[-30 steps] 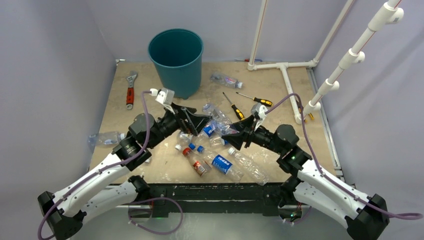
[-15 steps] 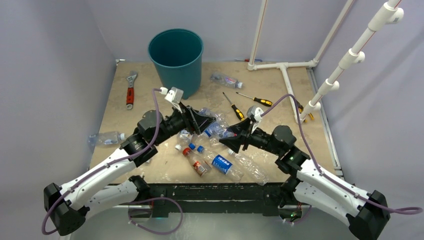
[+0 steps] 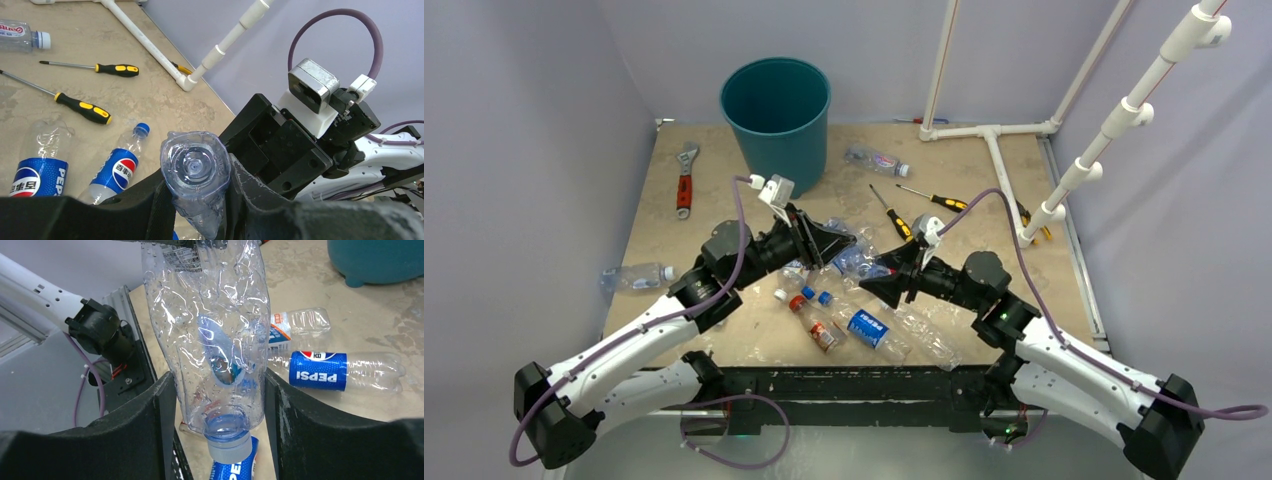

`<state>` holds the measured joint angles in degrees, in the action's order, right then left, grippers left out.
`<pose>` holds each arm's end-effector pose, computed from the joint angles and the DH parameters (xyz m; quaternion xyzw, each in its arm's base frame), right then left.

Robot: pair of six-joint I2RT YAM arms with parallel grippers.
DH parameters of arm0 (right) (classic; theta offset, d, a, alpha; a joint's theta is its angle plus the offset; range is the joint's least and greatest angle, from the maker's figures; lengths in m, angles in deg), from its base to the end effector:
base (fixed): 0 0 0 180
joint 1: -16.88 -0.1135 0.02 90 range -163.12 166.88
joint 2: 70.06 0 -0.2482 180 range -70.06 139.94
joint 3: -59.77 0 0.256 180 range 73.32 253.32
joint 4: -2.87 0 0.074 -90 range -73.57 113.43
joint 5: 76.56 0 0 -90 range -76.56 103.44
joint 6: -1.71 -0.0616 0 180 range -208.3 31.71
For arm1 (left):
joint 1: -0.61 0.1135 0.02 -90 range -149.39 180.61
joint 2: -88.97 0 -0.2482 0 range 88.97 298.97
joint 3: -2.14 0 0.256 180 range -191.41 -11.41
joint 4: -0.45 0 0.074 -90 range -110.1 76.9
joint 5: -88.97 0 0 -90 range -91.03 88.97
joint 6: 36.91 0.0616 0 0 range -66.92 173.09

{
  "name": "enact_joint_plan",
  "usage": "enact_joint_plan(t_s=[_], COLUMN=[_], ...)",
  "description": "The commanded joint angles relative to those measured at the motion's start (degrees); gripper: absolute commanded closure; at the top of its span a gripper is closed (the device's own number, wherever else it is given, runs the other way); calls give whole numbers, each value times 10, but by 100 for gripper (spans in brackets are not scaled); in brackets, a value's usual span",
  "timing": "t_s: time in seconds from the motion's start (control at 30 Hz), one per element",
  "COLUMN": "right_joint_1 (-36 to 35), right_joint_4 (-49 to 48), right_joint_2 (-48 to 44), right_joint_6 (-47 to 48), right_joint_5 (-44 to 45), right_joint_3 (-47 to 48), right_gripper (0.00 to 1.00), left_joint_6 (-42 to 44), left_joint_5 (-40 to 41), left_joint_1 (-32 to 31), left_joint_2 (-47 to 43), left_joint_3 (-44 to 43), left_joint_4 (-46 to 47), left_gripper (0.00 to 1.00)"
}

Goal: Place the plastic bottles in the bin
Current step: Pick up the plastic bottle at the center of the board.

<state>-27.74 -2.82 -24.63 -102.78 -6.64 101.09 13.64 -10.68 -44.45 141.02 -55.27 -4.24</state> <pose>0.1510 0.1787 0.2756 -0.2991 0.6305 0.4539 0.5540 0.1742 -0.1892 0.3347 0.0940 0.6967 -0.5203 0.4848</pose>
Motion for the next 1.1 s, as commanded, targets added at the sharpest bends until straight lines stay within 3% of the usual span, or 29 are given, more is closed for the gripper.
enact_joint_plan(t_s=[0.0,0.1,0.13,0.17,0.43,0.7,0.9,1.07], right_joint_1=[0,0,0,0,1,1,3,5], right_joint_4=[-9,-15,-17,-20,-93,-327,-435,-523], right_joint_2=[-6,-19,-24,-29,-71,-36,38,92], right_joint_6=[-17,-36,-43,-50,-162,-298,-363,-427], right_joint_5=[25,40,44,48,97,113,73,44], right_joint_3=[30,30,31,32,7,-31,17,43], right_gripper=[50,11,3,1,1,1,1,1], left_joint_6=[18,23,25,27,29,-27,-74,-119], left_joint_5=[0,23,38,56,180,231,228,202], left_joint_1=[2,2,2,2,2,2,2,2], left_joint_2=[-14,-26,-33,-42,-127,-205,-191,-163], left_joint_3=[7,6,6,5,11,79,80,50], left_joint_4=[14,2,-4,-10,-6,216,354,400], left_gripper=[100,100,100,100,100,100,100,100])
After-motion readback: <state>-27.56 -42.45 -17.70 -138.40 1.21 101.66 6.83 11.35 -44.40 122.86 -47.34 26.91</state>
